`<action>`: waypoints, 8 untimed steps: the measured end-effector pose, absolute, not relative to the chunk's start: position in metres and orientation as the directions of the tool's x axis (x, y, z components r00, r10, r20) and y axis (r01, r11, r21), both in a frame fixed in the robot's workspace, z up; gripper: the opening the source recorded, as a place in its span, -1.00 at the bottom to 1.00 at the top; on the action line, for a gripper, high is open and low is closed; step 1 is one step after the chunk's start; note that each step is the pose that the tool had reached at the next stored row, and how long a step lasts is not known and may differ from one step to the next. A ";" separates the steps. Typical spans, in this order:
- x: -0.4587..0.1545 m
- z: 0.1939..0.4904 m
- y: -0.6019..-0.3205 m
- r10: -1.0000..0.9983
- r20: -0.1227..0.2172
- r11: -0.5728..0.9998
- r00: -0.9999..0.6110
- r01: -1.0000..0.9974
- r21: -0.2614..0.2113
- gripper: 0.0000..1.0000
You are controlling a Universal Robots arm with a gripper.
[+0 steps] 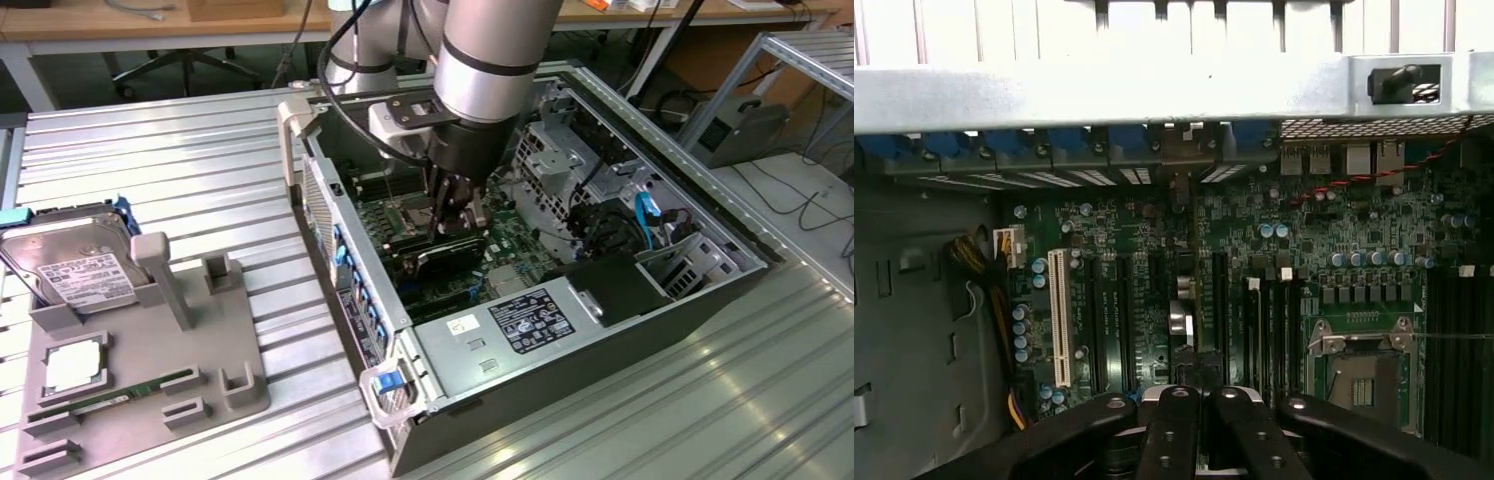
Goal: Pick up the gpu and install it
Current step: 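Press down on the gpu until it lock into place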
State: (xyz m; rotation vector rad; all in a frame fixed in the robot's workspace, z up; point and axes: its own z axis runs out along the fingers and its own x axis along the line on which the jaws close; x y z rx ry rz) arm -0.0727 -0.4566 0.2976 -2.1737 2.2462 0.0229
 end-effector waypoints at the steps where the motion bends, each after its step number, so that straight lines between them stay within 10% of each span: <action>1: -0.072 0.298 -0.457 -0.999 -0.022 0.033 -0.033 -0.999 0.000 -0.79; 8: -0.072 0.288 -0.456 -0.999 -0.022 0.033 -0.033 -0.999 0.000 -0.79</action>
